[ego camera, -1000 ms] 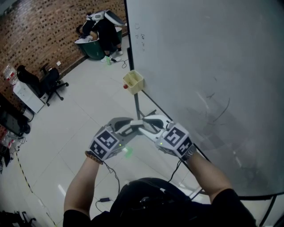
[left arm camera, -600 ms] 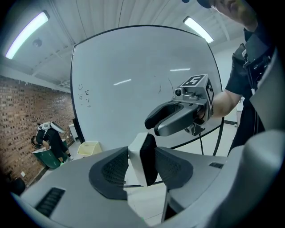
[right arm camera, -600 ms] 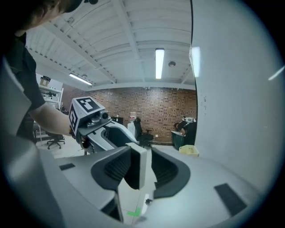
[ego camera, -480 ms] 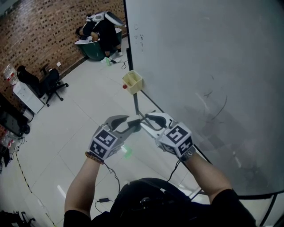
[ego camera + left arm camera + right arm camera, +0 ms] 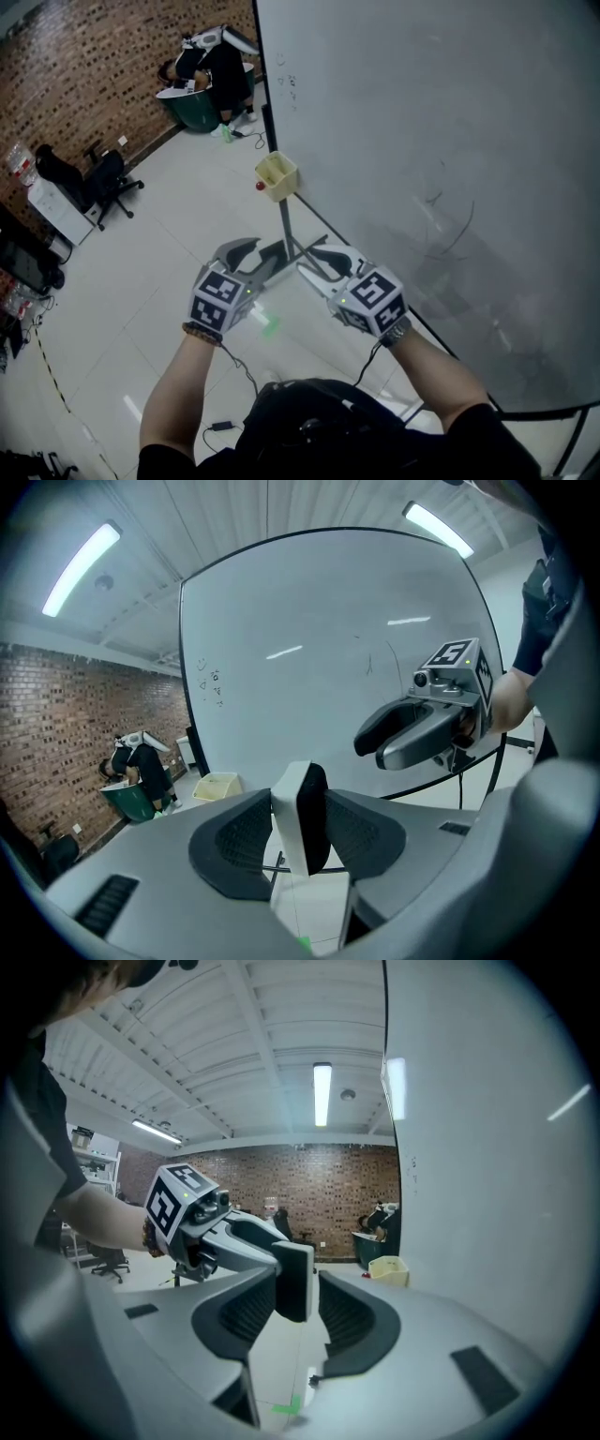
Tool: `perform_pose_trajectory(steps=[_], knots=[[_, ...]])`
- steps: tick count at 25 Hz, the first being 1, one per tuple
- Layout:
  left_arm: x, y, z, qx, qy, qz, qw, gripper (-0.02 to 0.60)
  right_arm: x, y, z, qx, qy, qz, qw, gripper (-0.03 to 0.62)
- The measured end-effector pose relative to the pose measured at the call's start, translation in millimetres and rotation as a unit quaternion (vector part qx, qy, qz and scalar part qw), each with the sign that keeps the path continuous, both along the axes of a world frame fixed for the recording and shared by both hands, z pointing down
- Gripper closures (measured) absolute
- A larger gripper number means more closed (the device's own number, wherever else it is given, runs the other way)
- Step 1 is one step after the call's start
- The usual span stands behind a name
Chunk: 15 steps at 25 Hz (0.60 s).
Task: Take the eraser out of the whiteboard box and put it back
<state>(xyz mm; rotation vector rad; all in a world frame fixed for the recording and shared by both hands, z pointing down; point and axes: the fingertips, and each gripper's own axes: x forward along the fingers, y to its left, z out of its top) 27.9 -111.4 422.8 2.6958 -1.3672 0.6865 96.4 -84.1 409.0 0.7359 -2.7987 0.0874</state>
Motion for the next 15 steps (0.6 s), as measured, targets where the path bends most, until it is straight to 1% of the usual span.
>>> perform_pose_trajectory(steps=[3,5,12,15], knots=[[-5,-9,-4,-0.001,0.012,-0.018,0.9998,0.414,3,-3,4,-0.004,0.002,0.007,1.000,0.419],[-6,-16,-7,0.004,0.018,-0.022,0.9996,0.414,6,-5,5,-0.004,0.003,0.011,1.000,0.419],[-9,-38,-18,0.015,0.018,-0.015,0.9996,0.416,8,-17,6,-0.005,0.007,0.026,1.000,0.422],[-13,-51,-16,0.014,0.015,-0.012,0.9997,0.416,5,-27,12,-0.012,0.009,0.032,0.999,0.443]])
